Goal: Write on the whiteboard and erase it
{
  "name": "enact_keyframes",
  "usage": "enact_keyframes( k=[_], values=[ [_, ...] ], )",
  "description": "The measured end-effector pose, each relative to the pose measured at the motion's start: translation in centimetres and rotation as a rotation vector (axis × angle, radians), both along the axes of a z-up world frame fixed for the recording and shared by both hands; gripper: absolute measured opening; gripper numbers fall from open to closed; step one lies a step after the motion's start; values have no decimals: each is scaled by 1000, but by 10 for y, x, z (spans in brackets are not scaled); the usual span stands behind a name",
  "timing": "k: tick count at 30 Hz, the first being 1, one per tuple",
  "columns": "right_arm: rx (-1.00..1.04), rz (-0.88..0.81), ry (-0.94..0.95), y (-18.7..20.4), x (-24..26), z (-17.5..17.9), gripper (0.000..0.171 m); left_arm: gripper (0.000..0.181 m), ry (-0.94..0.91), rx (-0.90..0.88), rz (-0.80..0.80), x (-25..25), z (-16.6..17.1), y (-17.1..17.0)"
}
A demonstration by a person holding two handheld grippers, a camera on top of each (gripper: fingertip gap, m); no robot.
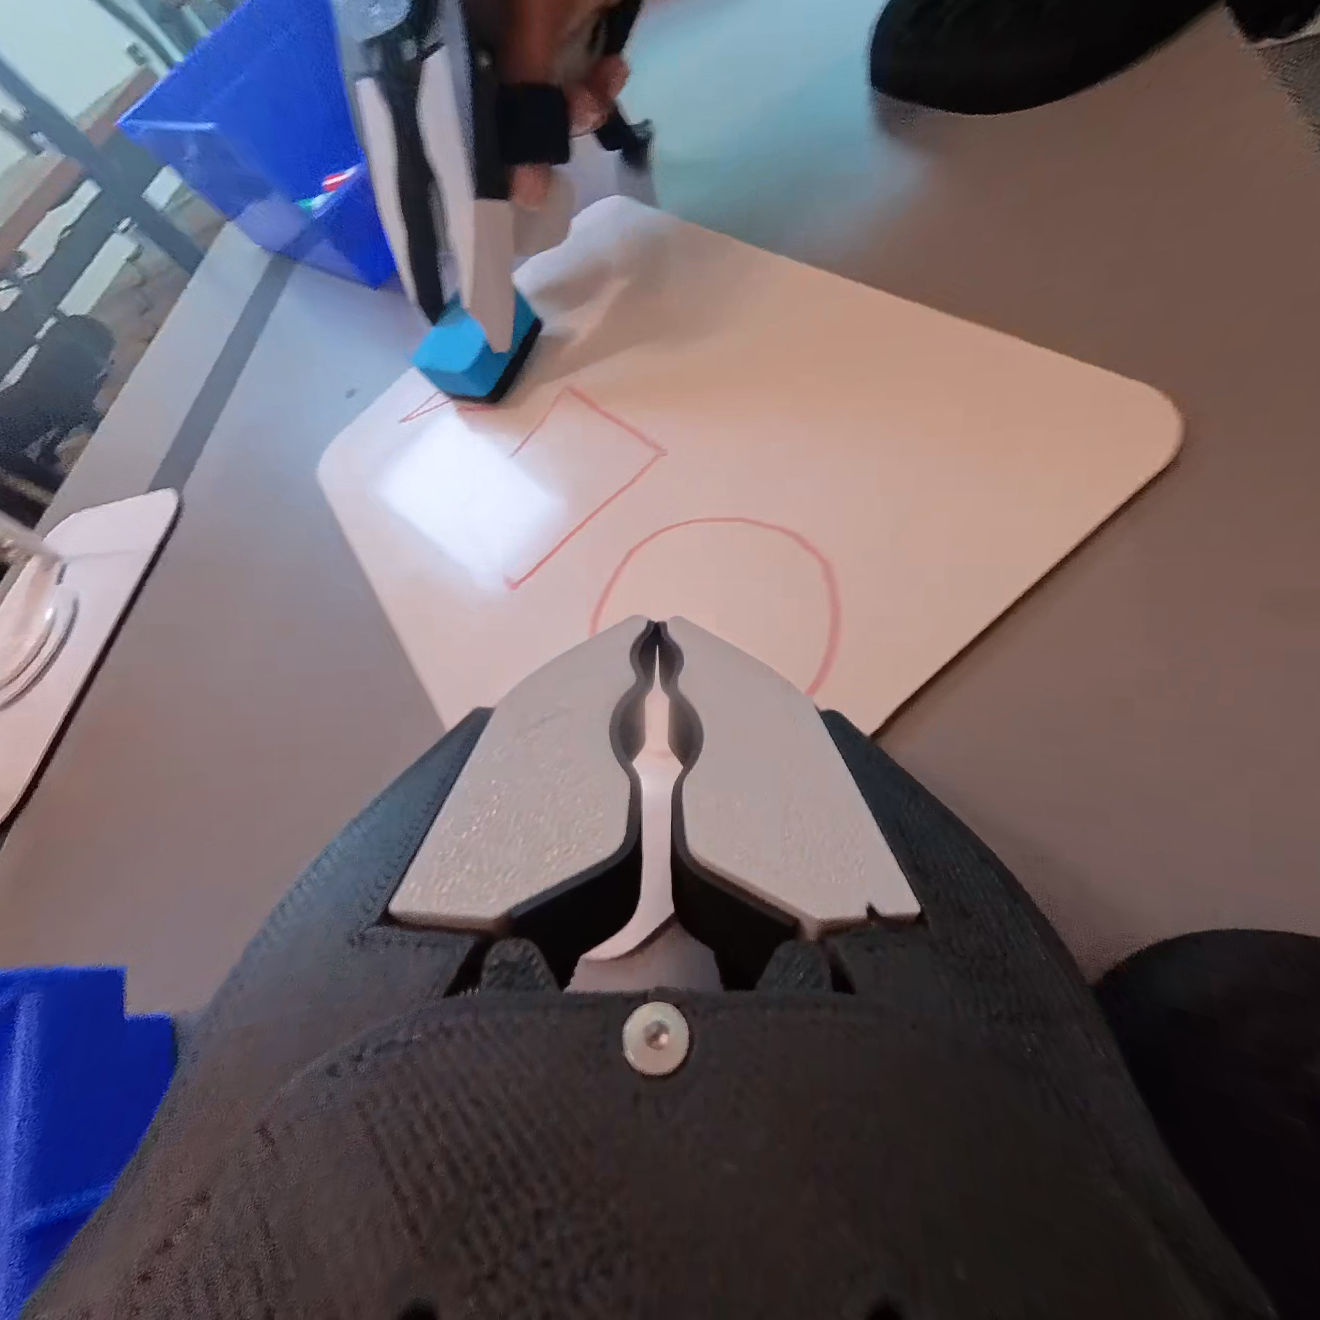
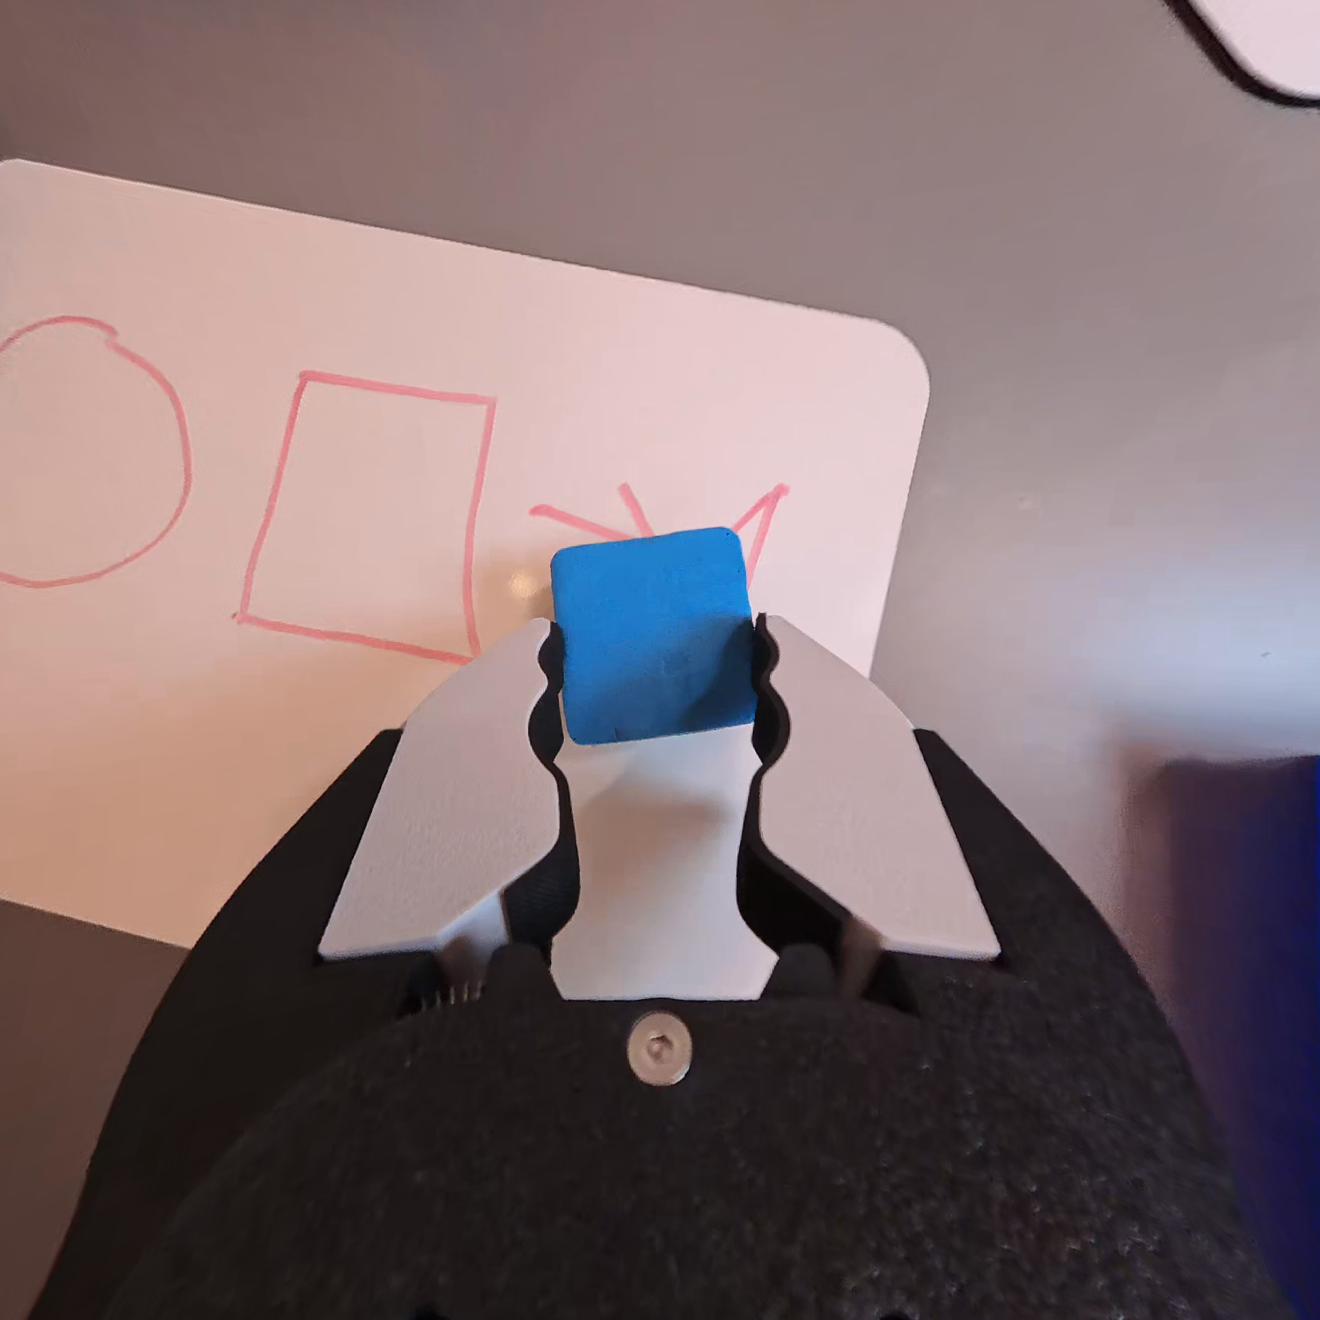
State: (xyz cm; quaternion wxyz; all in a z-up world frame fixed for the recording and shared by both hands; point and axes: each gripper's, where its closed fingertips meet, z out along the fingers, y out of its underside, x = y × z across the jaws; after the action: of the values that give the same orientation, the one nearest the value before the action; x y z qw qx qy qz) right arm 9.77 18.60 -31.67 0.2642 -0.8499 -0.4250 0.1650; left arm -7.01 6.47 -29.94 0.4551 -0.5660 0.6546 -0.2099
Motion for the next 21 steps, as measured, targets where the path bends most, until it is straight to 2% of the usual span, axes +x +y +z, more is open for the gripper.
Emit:
enact_keyframes(
  k=[6,7,8,14,21],
  values=[
    [28,5,-26,-1,6,-6,52,0,146,66,-187,28,-18,-49],
    [33,5,-47,-1,7,-6,54,0,152,62,-211,32,-18,-55],
    [34,9,-73,-1,8,-7,64,0,157,51,-229,35,-18,-60],
    [-5,66,-129,-5,6,-5,67,0,202,29,-284,41,-20,-70],
    [-41,97,-187,-2,5,-2,58,0,237,-30,-308,46,-24,-77]
  ],
)
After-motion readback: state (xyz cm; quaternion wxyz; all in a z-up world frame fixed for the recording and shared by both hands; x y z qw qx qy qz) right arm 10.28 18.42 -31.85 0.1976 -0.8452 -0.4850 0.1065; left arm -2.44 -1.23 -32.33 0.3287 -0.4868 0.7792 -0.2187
